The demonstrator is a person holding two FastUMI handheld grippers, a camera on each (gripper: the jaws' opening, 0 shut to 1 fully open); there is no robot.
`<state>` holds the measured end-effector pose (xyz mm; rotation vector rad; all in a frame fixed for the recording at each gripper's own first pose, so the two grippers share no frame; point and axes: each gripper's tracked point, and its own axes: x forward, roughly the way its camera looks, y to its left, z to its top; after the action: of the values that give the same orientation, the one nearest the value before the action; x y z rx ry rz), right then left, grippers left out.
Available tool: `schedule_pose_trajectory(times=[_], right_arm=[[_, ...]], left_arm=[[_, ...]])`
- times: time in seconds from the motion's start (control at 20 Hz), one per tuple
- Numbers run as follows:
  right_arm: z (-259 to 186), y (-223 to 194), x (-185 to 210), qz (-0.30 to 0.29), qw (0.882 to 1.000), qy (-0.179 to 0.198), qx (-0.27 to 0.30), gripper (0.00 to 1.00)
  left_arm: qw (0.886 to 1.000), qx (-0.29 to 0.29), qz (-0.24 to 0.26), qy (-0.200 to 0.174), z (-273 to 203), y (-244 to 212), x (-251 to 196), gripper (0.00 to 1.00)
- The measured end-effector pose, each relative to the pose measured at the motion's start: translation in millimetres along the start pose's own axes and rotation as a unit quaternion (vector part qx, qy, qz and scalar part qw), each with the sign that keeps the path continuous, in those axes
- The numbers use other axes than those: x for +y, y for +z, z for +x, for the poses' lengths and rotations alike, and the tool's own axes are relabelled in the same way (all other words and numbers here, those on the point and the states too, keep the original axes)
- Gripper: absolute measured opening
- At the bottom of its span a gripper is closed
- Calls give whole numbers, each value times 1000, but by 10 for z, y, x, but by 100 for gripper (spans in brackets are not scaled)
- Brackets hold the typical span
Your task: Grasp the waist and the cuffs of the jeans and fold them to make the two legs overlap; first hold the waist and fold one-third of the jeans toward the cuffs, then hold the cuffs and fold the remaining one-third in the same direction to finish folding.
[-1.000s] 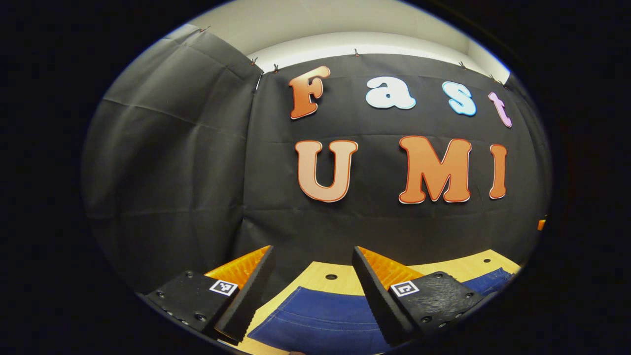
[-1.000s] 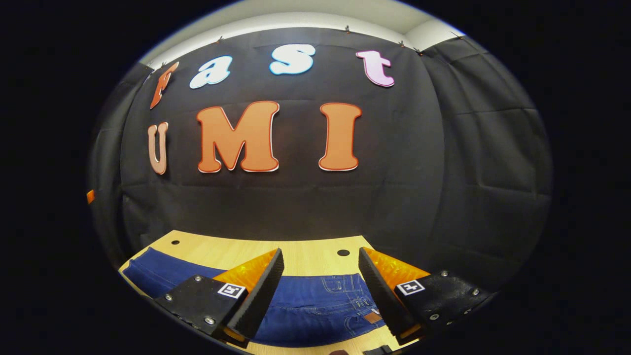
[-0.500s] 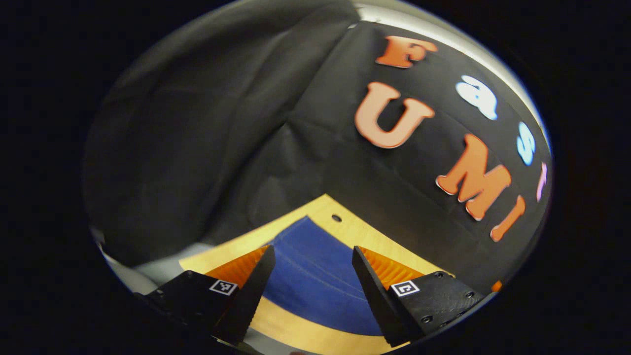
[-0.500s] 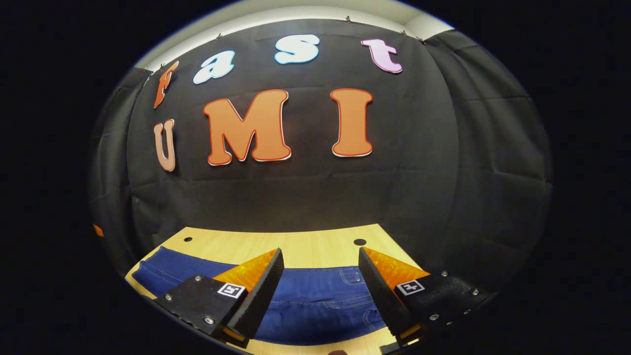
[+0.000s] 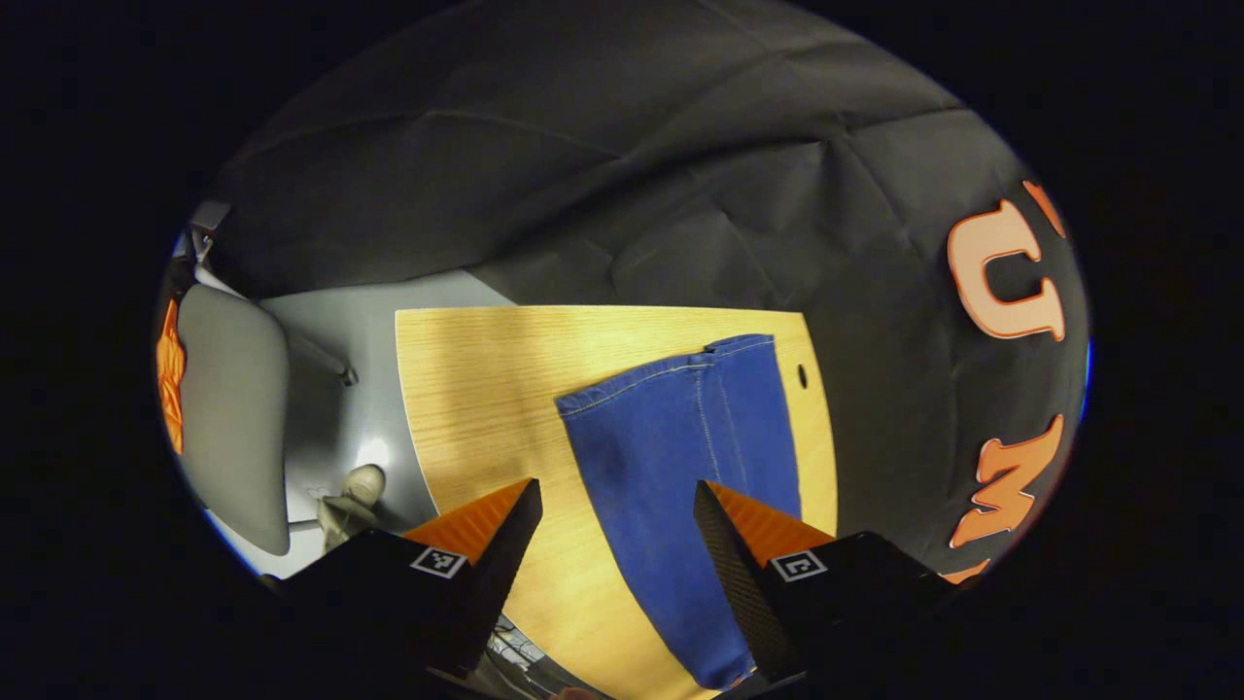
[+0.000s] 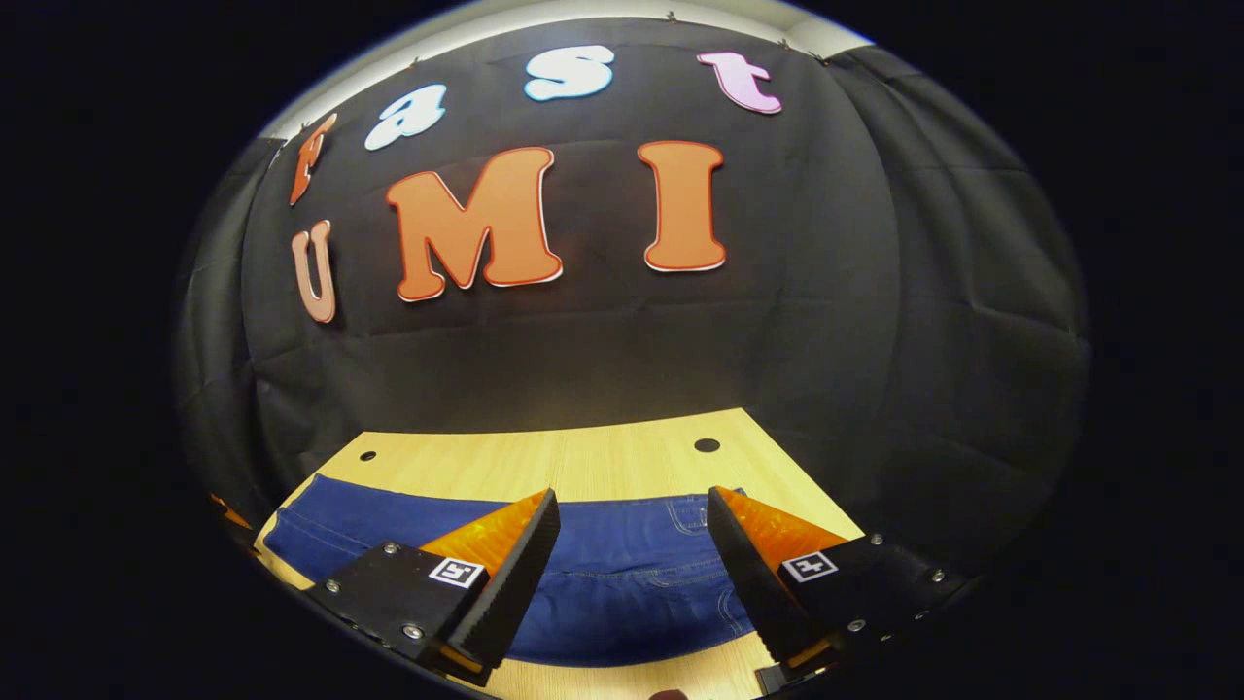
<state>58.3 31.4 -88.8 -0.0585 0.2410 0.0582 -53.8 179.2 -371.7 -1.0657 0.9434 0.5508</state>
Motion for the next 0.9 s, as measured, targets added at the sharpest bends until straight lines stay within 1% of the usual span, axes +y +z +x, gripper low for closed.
schedule_pose_trajectory(times=[0.05,0.15,0.25,0.35,0.45,0.55,0.65,0.8,0.85,0.9], right_arm=[[21,-13,-59,6,1000,-7,3,96],[57,-41,-128,11,1000,-18,10,96],[94,-85,-175,11,999,-23,18,96],[130,-105,-193,12,999,-27,22,96],[155,-142,-244,12,999,-33,29,96],[180,-181,-277,15,999,-37,35,96],[204,-191,-276,25,998,-39,39,96],[237,-143,-247,23,998,-42,34,96],[237,-145,-254,20,998,-43,35,96],[235,-133,-258,17,998,-43,35,96]], left_arm=[[1000,5,-8,19,89,0,18,98],[999,9,-4,39,231,54,29,98],[998,10,11,54,343,122,-46,98],[997,14,18,67,442,85,-35,98],[997,24,11,66,521,26,-88,98],[998,24,18,53,601,49,-153,95],[999,24,26,35,689,50,-286,95],[999,20,19,-21,788,69,-505,96],[999,20,9,-40,864,69,-599,94],[998,26,-6,-56,898,50,-630,89]])
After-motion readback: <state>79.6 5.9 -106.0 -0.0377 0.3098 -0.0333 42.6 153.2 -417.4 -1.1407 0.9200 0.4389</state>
